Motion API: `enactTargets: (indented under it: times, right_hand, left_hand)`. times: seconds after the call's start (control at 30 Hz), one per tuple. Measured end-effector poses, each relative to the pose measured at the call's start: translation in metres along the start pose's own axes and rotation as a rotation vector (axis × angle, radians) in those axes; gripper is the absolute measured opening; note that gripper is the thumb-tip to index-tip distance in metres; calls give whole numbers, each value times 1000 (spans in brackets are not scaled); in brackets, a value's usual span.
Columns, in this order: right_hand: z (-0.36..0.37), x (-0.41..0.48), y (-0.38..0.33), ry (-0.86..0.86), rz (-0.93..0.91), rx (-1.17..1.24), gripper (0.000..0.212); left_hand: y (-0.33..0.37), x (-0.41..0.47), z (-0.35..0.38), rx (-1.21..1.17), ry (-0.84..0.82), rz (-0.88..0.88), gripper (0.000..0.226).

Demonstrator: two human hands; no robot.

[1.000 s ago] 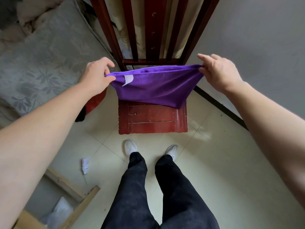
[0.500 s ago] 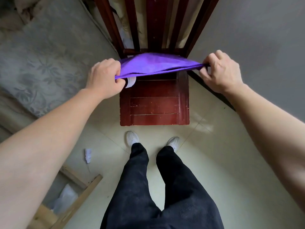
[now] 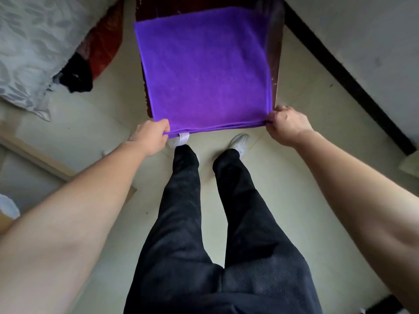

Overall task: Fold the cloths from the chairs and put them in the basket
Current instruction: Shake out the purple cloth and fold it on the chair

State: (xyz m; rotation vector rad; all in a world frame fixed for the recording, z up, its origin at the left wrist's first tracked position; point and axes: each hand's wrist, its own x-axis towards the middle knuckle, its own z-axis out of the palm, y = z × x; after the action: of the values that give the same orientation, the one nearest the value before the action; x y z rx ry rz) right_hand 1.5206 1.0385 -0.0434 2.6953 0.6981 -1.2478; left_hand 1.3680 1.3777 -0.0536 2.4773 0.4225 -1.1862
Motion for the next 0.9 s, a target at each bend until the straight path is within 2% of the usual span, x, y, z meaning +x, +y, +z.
enactTargets:
  times: [0.1, 0.2, 0.3, 0.4, 0.53, 0.63, 0.73, 0.83, 0.9]
  right_hand:
    - [-20, 12, -4, 94, 103, 240, 30]
    - [-58, 44, -8, 293, 196, 535, 30]
    - [-91, 84, -12, 439, 196, 672, 32]
    - [-115, 131, -16, 522, 208, 735, 35]
    - [-125, 178, -14, 564, 209, 729, 35]
    - [-125, 202, -11, 601, 220, 724, 37]
    - [-120, 215, -12, 654, 259, 736, 42]
    - [-110, 211, -19, 620, 372, 722, 60]
    - [-99, 203, -21, 552, 403, 774, 72]
  left_hand:
    - [-4, 11, -14, -236, 84, -116, 9]
    - [-11, 44, -50, -636, 314, -211, 16]
    - [-16, 80, -85, -920, 481, -217, 22]
    - [-16, 121, -115, -1058, 614, -226, 19]
    - [-23, 171, -133, -1029, 725, -254, 36]
    - [-29, 196, -140, -1053, 786, -264, 37]
    - [-32, 208, -140, -961, 860, -282, 48]
    - [-29, 200, -129, -813, 874, -292, 68]
    - [-28, 191, -113, -726, 865, -283, 64]
